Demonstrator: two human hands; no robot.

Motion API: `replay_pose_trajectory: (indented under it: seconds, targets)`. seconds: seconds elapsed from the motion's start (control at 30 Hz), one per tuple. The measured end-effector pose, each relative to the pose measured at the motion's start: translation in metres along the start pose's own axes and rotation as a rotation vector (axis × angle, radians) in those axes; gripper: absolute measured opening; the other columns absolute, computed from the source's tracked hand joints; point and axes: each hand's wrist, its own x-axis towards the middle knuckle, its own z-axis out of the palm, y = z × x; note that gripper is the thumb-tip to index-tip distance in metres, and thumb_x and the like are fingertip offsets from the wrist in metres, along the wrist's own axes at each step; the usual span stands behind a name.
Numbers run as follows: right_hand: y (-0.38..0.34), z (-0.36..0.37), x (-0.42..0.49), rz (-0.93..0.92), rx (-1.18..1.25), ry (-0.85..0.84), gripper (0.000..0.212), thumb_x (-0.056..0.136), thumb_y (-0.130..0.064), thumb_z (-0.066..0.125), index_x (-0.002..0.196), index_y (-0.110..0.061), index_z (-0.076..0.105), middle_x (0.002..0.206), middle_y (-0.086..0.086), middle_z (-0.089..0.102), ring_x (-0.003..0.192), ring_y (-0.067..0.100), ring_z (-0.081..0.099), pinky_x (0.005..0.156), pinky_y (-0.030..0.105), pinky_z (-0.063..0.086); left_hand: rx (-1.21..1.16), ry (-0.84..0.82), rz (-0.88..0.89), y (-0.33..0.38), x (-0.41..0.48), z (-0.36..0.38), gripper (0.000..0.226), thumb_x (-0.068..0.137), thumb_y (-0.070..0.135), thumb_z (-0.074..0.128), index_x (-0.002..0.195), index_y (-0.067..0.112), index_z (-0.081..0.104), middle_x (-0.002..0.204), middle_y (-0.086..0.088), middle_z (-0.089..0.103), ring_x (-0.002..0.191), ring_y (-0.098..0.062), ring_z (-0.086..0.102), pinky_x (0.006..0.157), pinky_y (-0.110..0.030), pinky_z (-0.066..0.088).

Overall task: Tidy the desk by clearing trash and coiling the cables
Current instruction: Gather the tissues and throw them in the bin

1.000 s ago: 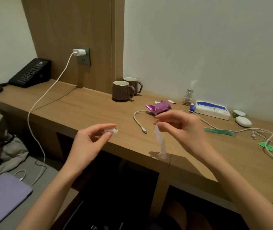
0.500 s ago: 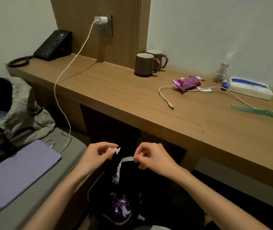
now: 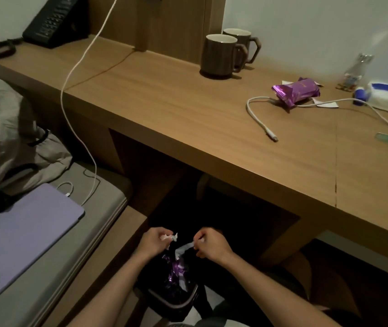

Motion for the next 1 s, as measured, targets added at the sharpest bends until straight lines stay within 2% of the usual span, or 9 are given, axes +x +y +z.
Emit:
replay_pose_trajectory:
  seconds: [0.07, 0.17, 0.27, 0.33, 0.4, 0.5, 0.63, 0.8, 1.0]
  targets:
    - [0.004, 0.009, 0.009, 0.029, -0.007, 0.000, 0.011, 0.089, -0.019, 0.051, 0.090, -0.021, 0.061, 0.085, 0.003, 0.068, 0.080, 0.020, 0.068, 0.077, 0.034, 0.057, 0.009, -0.046, -0.070, -0.002, 0.003, 0.009, 0.040, 0.091, 0.022, 0.058, 0.131, 0.014, 0.053, 0.122, -0.011, 0.063, 0.109, -0.022, 0.061, 0.083, -0.025, 0.049]
    - [0.004, 0.013, 0.012, 0.053, 0.033, -0.052, 0.028, 0.090, -0.022, 0.055, 0.118, -0.019, 0.058, 0.089, -0.001, 0.066, 0.078, 0.010, 0.062, 0.061, 0.010, 0.045, 0.052, -0.155, -0.119, 0.000, 0.004, 0.016, 0.056, 0.094, 0.028, 0.052, 0.145, 0.017, 0.030, 0.138, -0.010, 0.051, 0.122, -0.019, 0.052, 0.089, -0.020, 0.040]
    - [0.003, 0.003, 0.008, 0.009, -0.013, -0.058, 0.033, 0.092, -0.028, 0.052, 0.124, -0.022, 0.055, 0.105, -0.003, 0.066, 0.089, 0.010, 0.062, 0.075, 0.017, 0.049, 0.114, -0.196, -0.083, 0.006, 0.002, 0.011, 0.059, 0.097, 0.031, 0.047, 0.148, 0.018, 0.022, 0.147, -0.008, 0.040, 0.131, -0.020, 0.043, 0.100, -0.021, 0.033]
    - [-0.002, -0.012, -0.001, -0.043, -0.037, -0.054, 0.030, 0.092, -0.030, 0.051, 0.122, -0.025, 0.056, 0.116, -0.004, 0.063, 0.101, 0.010, 0.060, 0.089, 0.025, 0.049, 0.148, -0.179, -0.015, 0.016, -0.001, 0.003, 0.057, 0.097, 0.029, 0.046, 0.148, 0.015, 0.024, 0.147, -0.008, 0.039, 0.133, -0.020, 0.041, 0.102, -0.022, 0.033]
    - [-0.011, -0.030, -0.019, -0.112, 0.007, -0.051, 0.028, 0.093, -0.028, 0.052, 0.121, -0.025, 0.056, 0.116, -0.005, 0.062, 0.103, 0.008, 0.060, 0.093, 0.027, 0.049, 0.189, -0.115, 0.081, 0.032, -0.009, -0.005, 0.052, 0.097, 0.028, 0.047, 0.145, 0.014, 0.031, 0.143, -0.007, 0.046, 0.129, -0.019, 0.046, 0.100, -0.023, 0.037]
    - [-0.031, -0.059, -0.058, -0.285, 0.057, 0.016, 0.029, 0.094, -0.023, 0.056, 0.123, -0.024, 0.059, 0.113, -0.009, 0.065, 0.103, -0.001, 0.060, 0.091, 0.017, 0.048, 0.214, 0.031, 0.241, 0.060, -0.029, -0.017, 0.043, 0.095, 0.030, 0.050, 0.136, 0.022, 0.045, 0.131, 0.001, 0.057, 0.121, -0.013, 0.053, 0.095, -0.021, 0.041]
    - [-0.057, -0.101, -0.120, -0.497, 0.091, 0.077, 0.027, 0.093, -0.019, 0.058, 0.119, -0.027, 0.062, 0.109, -0.013, 0.068, 0.103, -0.008, 0.060, 0.091, 0.015, 0.048, 0.125, 0.108, 0.416, 0.104, -0.074, -0.034, 0.032, 0.093, 0.032, 0.052, 0.125, 0.036, 0.053, 0.111, 0.019, 0.062, 0.106, 0.003, 0.057, 0.081, -0.010, 0.043]
    - [-0.079, -0.152, -0.189, -0.653, 0.164, 0.221, 0.026, 0.092, -0.011, 0.059, 0.116, -0.021, 0.064, 0.103, -0.009, 0.072, 0.100, -0.001, 0.064, 0.089, 0.017, 0.050, -0.029, 0.150, 0.628, 0.175, -0.136, -0.056, 0.027, 0.092, 0.034, 0.053, 0.117, 0.041, 0.059, 0.105, 0.021, 0.067, 0.097, 0.007, 0.061, 0.081, -0.018, 0.053]
    - [-0.083, -0.211, -0.240, -0.772, 0.144, 0.468, 0.025, 0.090, -0.010, 0.061, 0.112, -0.021, 0.066, 0.100, -0.010, 0.072, 0.097, 0.007, 0.067, 0.083, 0.022, 0.053, -0.038, 0.252, 0.835, 0.249, -0.183, -0.068, 0.026, 0.091, 0.035, 0.052, 0.115, 0.044, 0.060, 0.099, 0.024, 0.068, 0.095, 0.006, 0.060, 0.077, -0.014, 0.049]
